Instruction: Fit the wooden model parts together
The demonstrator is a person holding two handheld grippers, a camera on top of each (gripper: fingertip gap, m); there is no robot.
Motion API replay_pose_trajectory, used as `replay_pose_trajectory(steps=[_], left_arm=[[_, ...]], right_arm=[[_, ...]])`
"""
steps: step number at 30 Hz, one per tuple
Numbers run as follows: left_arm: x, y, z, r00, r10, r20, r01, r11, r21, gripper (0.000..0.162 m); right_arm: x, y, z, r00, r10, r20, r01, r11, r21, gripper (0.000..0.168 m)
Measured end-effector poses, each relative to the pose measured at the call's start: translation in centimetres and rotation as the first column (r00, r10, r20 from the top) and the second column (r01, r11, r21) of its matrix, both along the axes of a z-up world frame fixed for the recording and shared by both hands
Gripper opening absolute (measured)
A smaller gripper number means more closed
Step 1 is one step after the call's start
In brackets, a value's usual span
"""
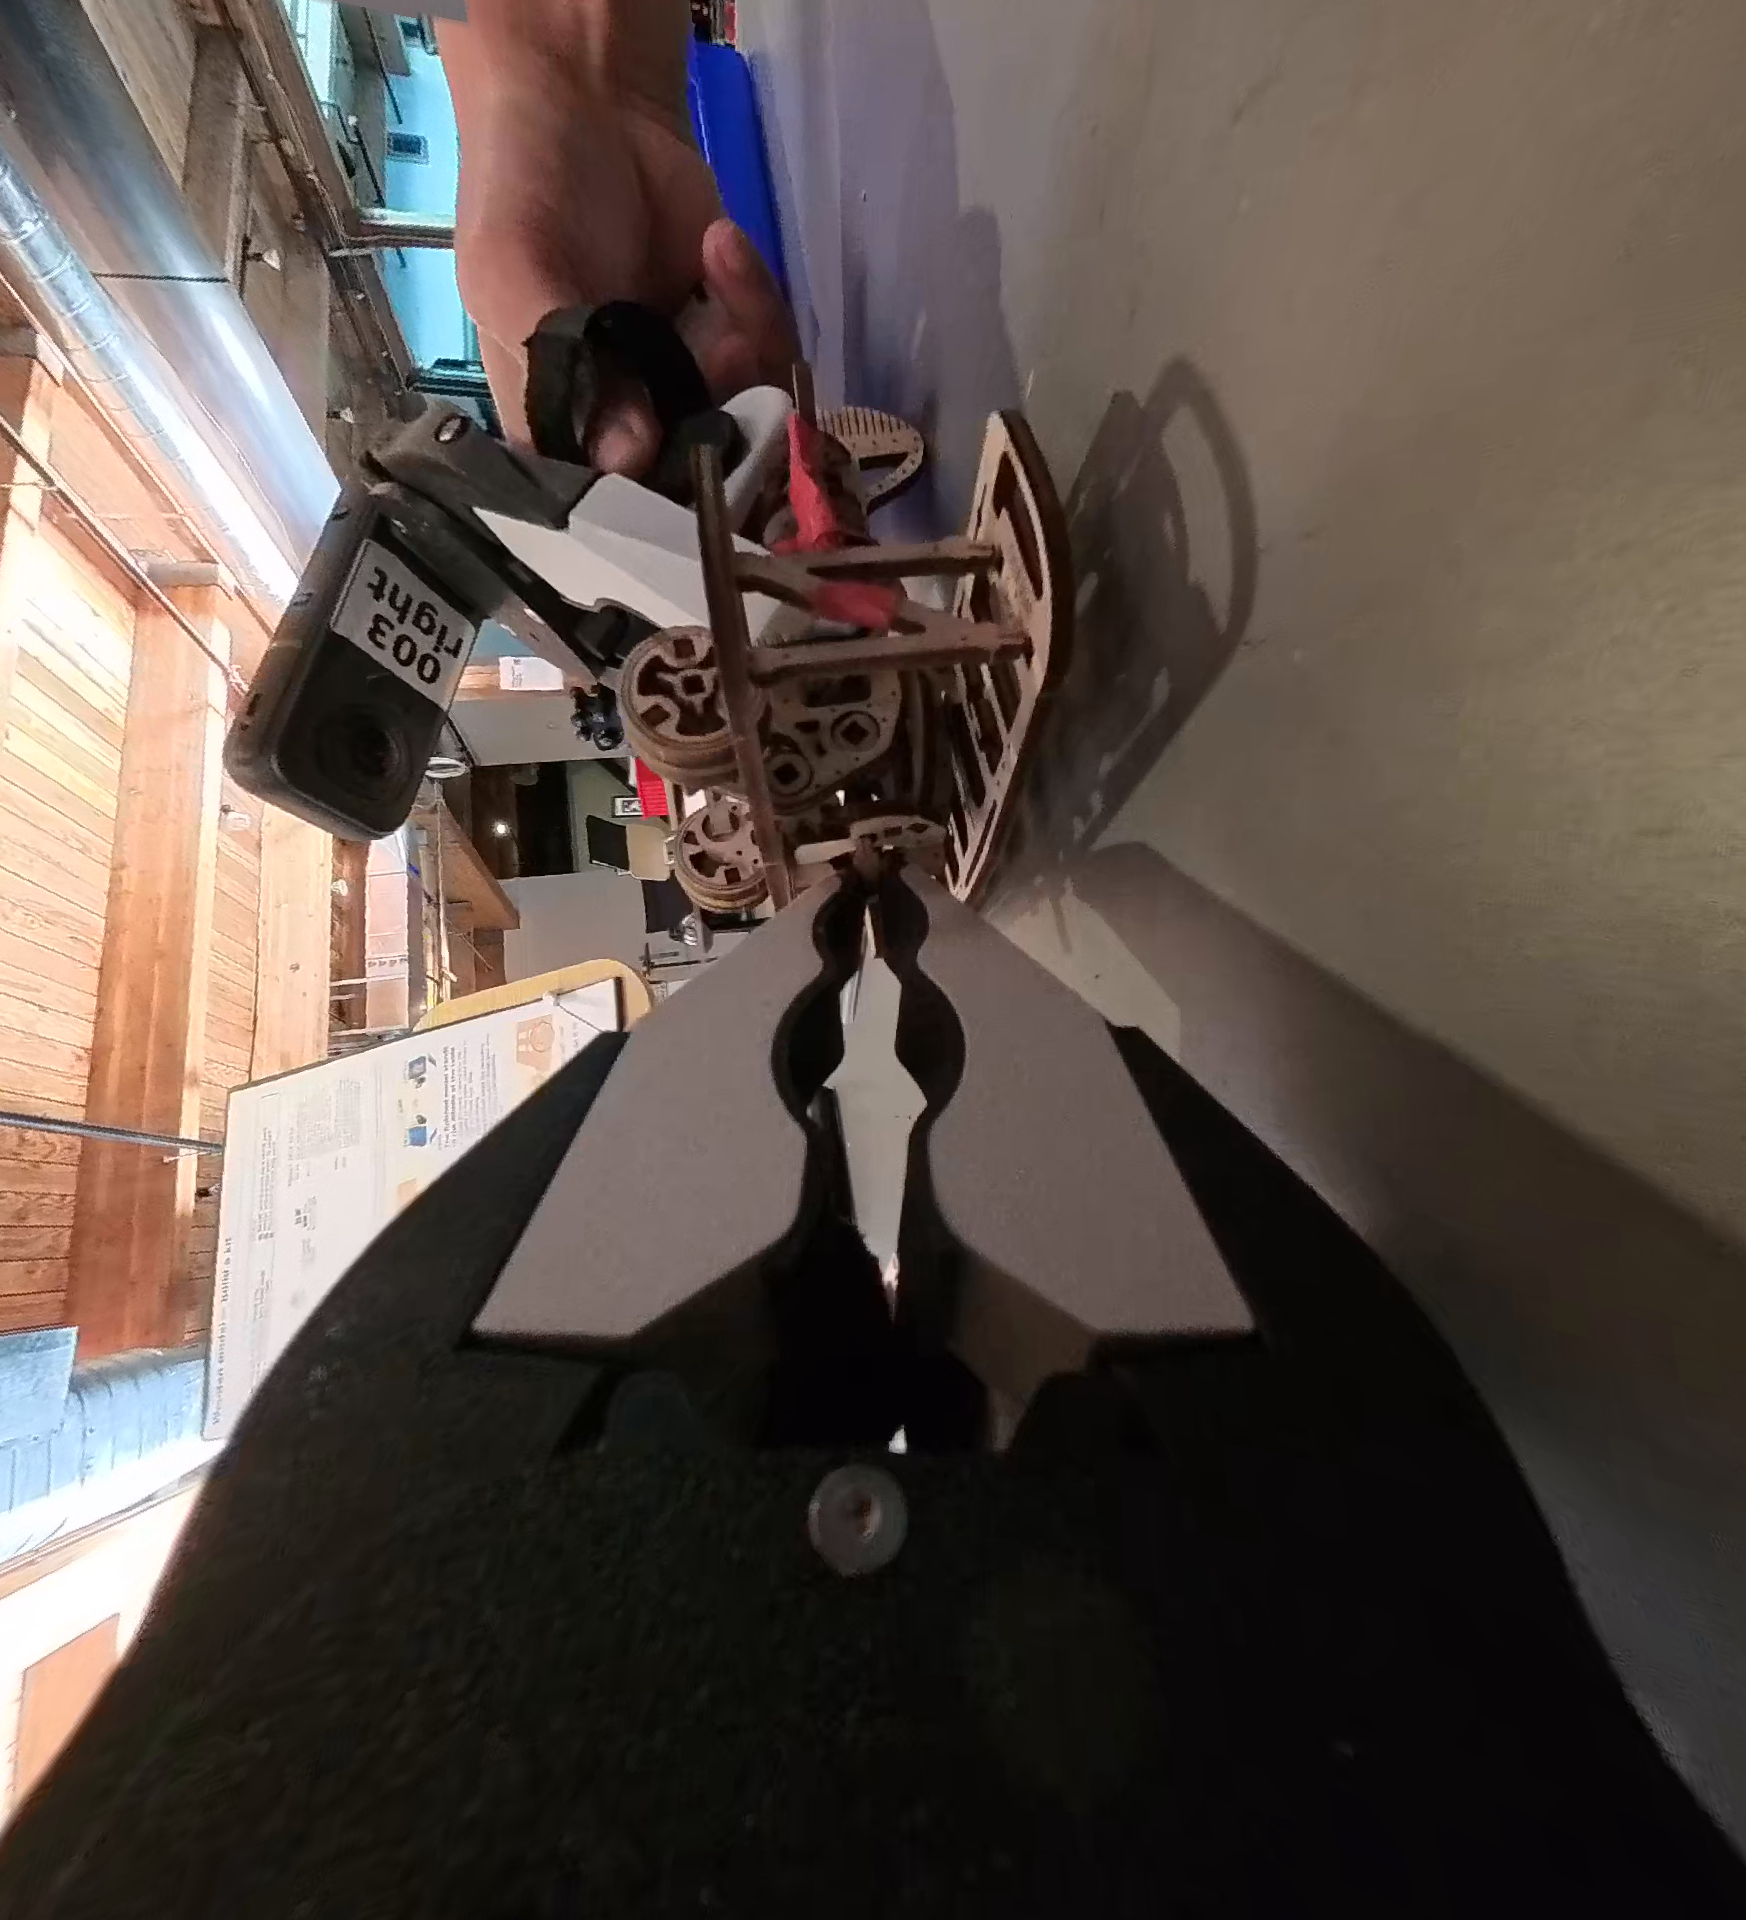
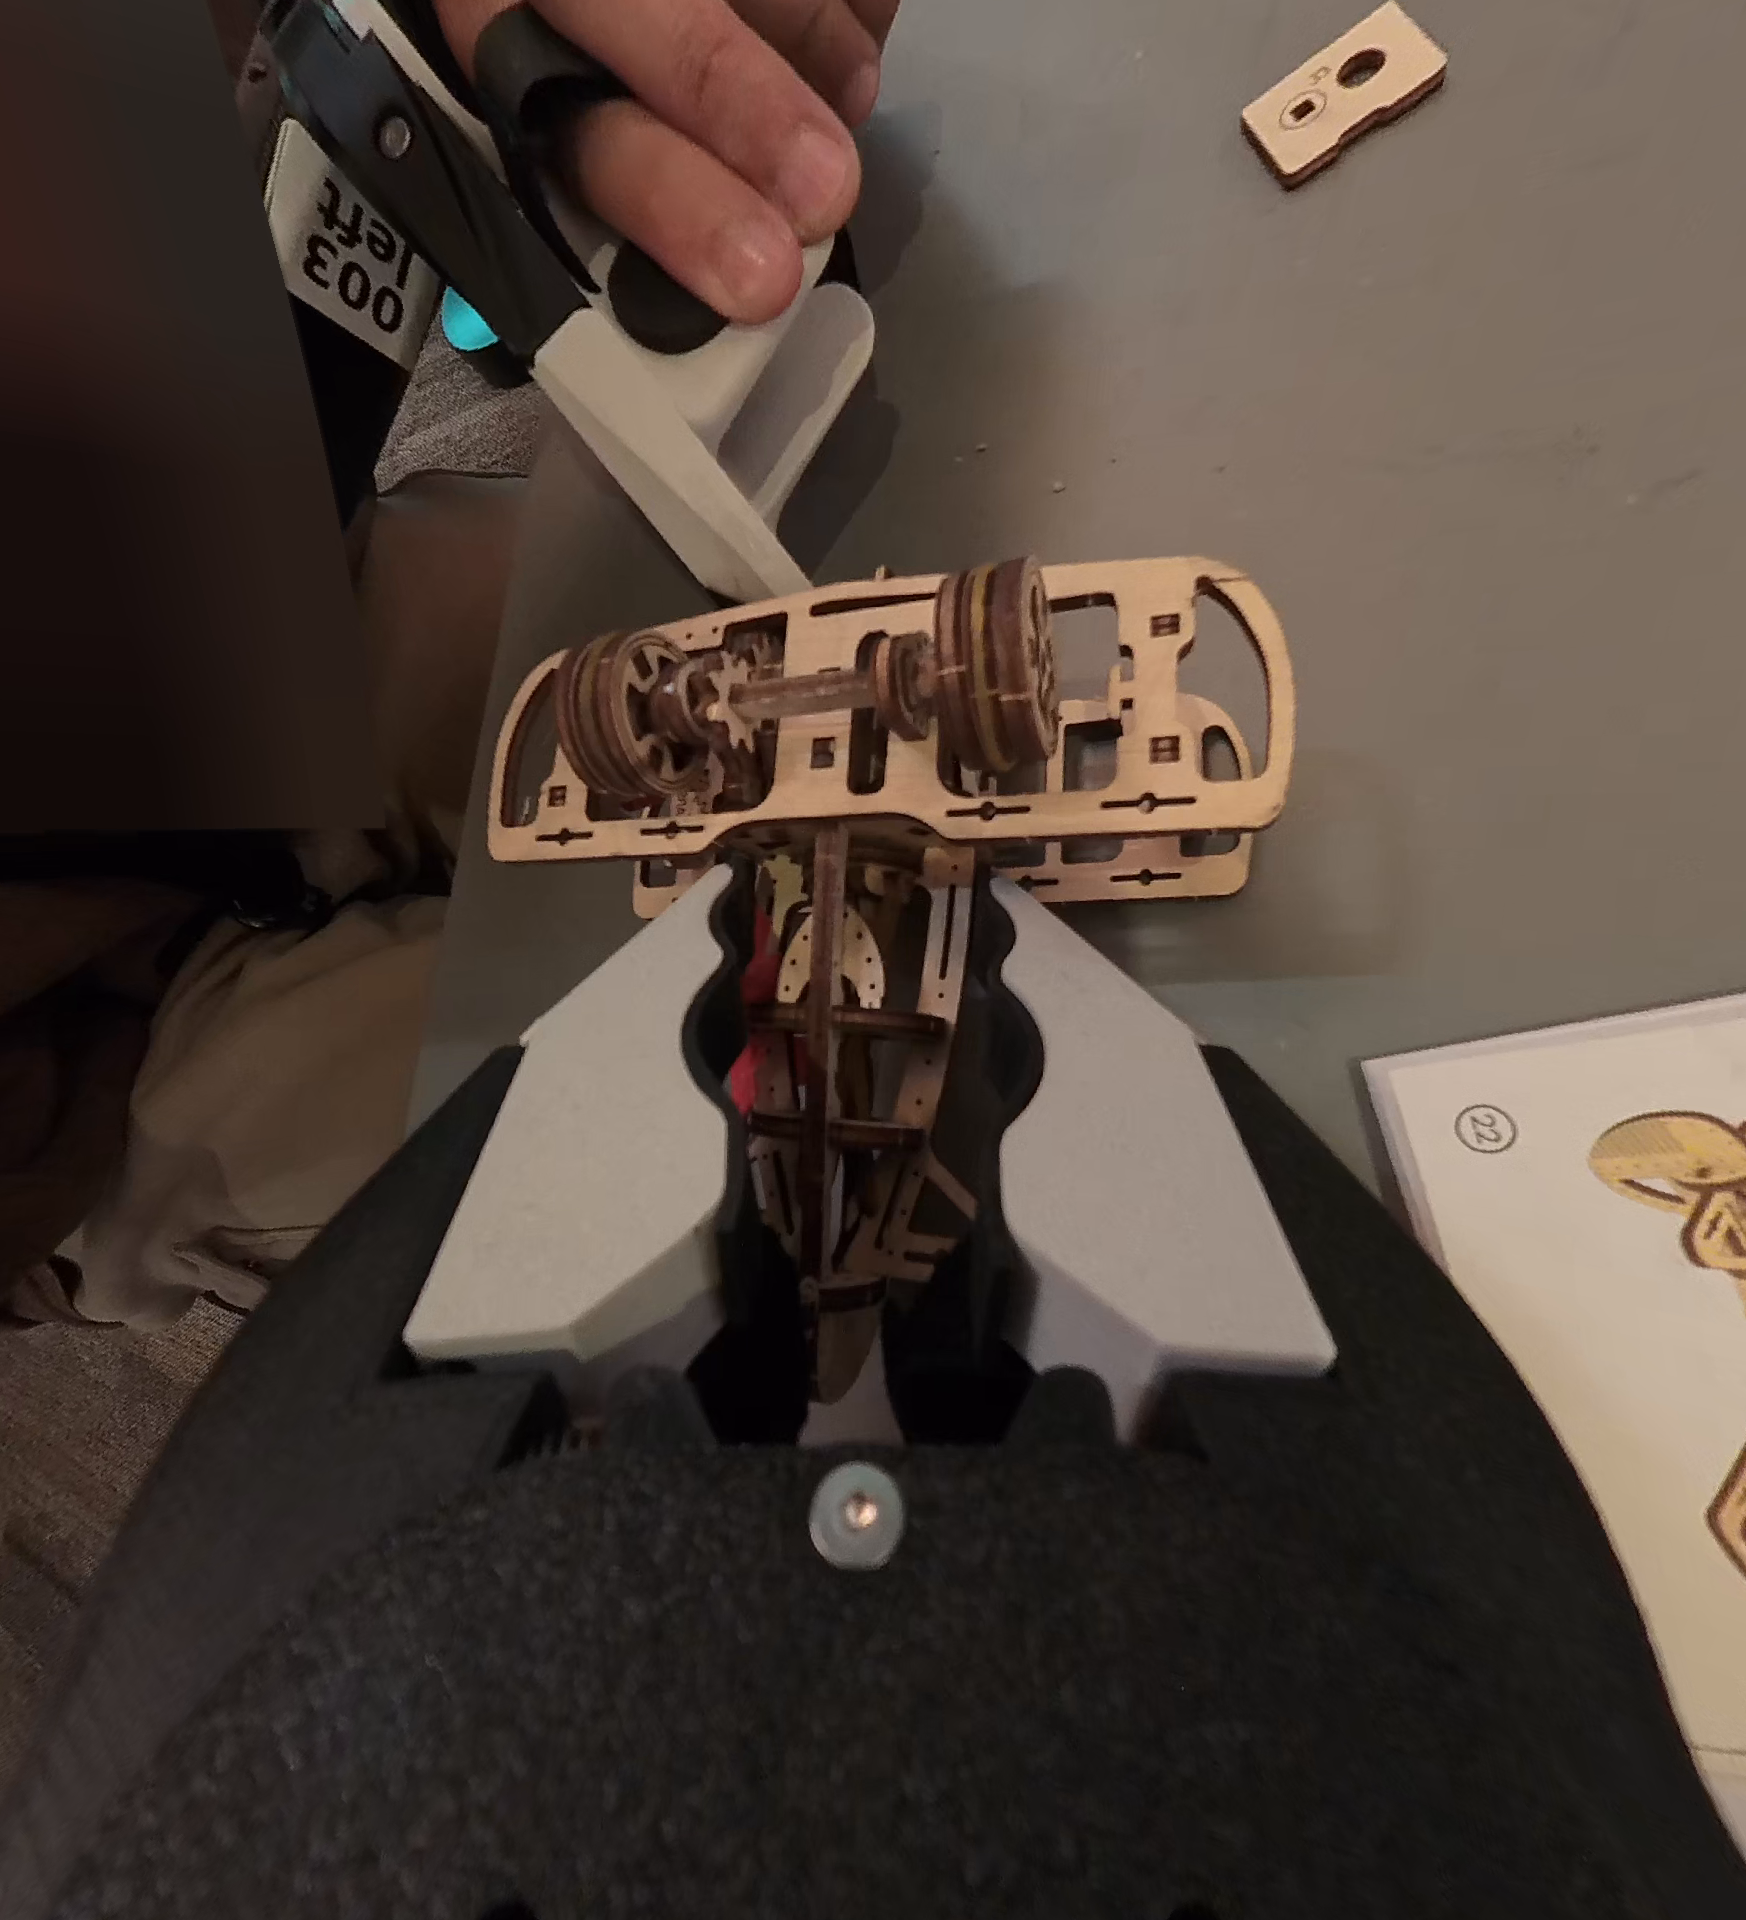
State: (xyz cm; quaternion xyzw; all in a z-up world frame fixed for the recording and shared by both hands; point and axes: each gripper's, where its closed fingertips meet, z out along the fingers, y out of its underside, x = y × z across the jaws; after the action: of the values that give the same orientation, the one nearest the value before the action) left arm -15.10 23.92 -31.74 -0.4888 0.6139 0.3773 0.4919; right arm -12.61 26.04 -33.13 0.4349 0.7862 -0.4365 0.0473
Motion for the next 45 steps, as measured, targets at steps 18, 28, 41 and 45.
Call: replay_pose_trajectory(steps=[18, 28, 41, 45], left_arm=[[0.0, -0.1, -0.2, 1.0, -0.009, -0.024, 0.009, 1.0, 0.002, 0.0], [0.2, -0.1, -0.5, 1.0, -0.003, -0.022, 0.003, 1.0, -0.002, 0.0], [0.3, 0.1, -1.1, 0.998, 0.014, -0.054, -0.014, 1.0, 0.009, 0.0], [0.4, 0.0, -1.1, 0.994, 0.006, -0.105, -0.003, 0.999, 0.036, 0.0]], right_arm=[[0.0, 0.2, -0.1, 1.0, 0.001, -0.003, -0.001, 1.0, 0.007, 0.041], [0.1, 0.2, -0.2, 1.0, 0.009, -0.001, -0.009, 0.999, 0.042, 0.039], [0.0, 0.6, -0.4, 1.0, -0.011, -0.001, 0.011, 0.993, 0.119, 0.039], [0.1, 0.4, -0.7, 1.0, -0.012, -0.001, 0.012, 0.991, 0.134, 0.039]])
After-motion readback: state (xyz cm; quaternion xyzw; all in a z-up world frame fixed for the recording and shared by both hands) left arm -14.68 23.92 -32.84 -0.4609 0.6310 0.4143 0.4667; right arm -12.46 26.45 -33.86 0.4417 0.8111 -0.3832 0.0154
